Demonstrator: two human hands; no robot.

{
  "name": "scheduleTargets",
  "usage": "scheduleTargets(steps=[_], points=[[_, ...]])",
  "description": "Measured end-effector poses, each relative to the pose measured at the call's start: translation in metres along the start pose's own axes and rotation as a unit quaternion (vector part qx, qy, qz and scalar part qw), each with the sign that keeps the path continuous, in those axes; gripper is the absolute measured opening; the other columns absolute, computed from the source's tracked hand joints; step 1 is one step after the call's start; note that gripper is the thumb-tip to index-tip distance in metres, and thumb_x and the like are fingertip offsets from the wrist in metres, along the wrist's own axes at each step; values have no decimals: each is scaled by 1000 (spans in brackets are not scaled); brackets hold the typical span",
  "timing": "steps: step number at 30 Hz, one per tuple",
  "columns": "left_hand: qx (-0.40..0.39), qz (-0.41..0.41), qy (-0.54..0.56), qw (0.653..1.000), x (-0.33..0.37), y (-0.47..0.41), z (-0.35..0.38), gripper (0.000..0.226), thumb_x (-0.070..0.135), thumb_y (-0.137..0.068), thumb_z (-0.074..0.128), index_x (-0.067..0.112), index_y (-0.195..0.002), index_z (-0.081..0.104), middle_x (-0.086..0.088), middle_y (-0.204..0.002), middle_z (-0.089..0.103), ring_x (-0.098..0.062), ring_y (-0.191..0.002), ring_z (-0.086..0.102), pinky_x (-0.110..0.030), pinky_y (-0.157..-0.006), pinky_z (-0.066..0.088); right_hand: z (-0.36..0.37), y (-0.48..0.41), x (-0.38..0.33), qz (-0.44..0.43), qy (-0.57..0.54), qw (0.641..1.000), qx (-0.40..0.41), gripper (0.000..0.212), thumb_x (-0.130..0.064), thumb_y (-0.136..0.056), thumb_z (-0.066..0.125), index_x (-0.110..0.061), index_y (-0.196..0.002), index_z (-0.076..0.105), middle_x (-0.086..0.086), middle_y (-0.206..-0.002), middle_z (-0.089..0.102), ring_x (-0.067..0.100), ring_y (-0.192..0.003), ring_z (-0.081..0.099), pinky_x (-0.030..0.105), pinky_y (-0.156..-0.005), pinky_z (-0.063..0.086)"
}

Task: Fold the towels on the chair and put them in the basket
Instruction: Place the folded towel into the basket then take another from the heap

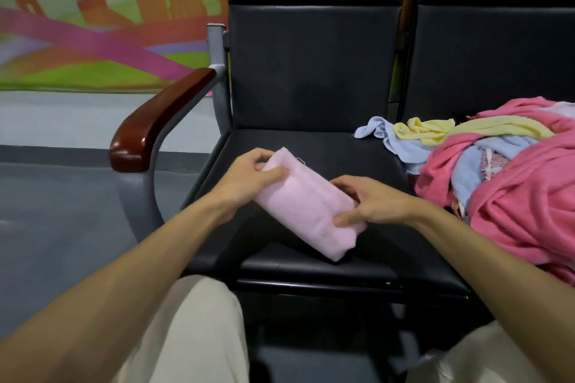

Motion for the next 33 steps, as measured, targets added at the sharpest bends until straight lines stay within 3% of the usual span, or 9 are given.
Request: scheduleTargets(steps=[6, 11, 15, 17, 20, 23, 27, 31, 33], points=[[32, 58, 5, 998, 27, 54, -95, 24, 11, -83, 71, 20, -105, 66, 6, -95, 73, -4, -86, 66, -17, -73, 50, 33, -15, -105, -48, 81, 990, -108, 17, -22, -85, 71, -11, -96, 69, 2, -95, 72, 16, -86, 66, 29, -77, 53], [216, 21, 42, 975, 1, 123, -198, 30, 23, -70, 82, 22, -96, 67, 5, -91, 71, -3, -74, 63, -16, -61, 48, 103, -33, -194, -122, 46, 983, -126, 8, -19, -89, 67, -15, -95, 69, -9, -87, 68, 2, -77, 60, 16, -69, 46], [440, -86, 198, 872, -84, 201, -267, 55, 29, -70, 86, 5, -112, 60, -9, -109, 67, -17, -88, 64, -30, -75, 54, 195, -47, -248, -148, -30, 978, -143, 10, -16, -90, 67, -9, -84, 70, -6, -72, 67, 3, -63, 59, 16, -61, 46], [428, -91, 370, 819, -129, 241, -276, 67, 31, -70, 86, -1, -122, 58, -13, -119, 66, -18, -100, 66, -35, -84, 56, 250, -51, -260, -127, -91, 973, -168, 16, -9, -92, 64, -7, -76, 67, -7, -60, 64, -1, -50, 57, 11, -52, 45], [398, -102, 492, 768, -189, 299, -269, 58, 26, -79, 75, 5, -129, 56, -13, -126, 63, -22, -115, 62, -38, -89, 55, 334, -58, -257, -97, -110, 962, -231, 17, -8, -93, 62, 8, -92, 67, 5, -74, 64, 3, -58, 59, 18, -59, 51], [384, -208, 459, 774, -249, 348, -242, 45, 21, -87, 53, 7, -131, 54, -15, -125, 63, -26, -109, 63, -36, -80, 57, 413, -57, -243, -86, -65, 946, -306, 12, -9, -93, 62, -3, -84, 68, -2, -71, 63, 2, -59, 56, 21, -61, 47], [361, -309, 328, 817, -318, 387, -220, 50, 12, -76, 54, 12, -125, 53, -13, -106, 64, -21, -88, 62, -26, -59, 50, 497, -53, -208, -60, 54, 914, -398, 11, -21, -90, 67, -13, -82, 67, 2, -83, 65, 14, -76, 59, 29, -69, 46], [409, -412, 256, 773, -395, 407, -201, 26, 5, -86, 68, 4, -111, 60, -16, -112, 65, -17, -82, 63, -28, -62, 53, 553, -66, -174, -47, 193, 876, -439, 48, -38, -90, 65, -1, -121, 61, 12, -118, 64, 28, -108, 61, 33, -84, 49], [437, -462, 215, 741, -434, 415, -195, 44, 18, -80, 78, -6, -111, 61, -20, -112, 66, -25, -92, 64, -34, -71, 53, 577, -72, -161, -48, 227, 863, -448, 58, -41, -90, 63, 1, -130, 55, 16, -126, 60, 31, -113, 57, 29, -80, 43]])
Point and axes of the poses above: each hand's wrist, its own y-axis away from the middle knuckle, its own z-axis out of the palm, x = y × z, the point moved 5 cm from there along -y, towards the middle knuckle
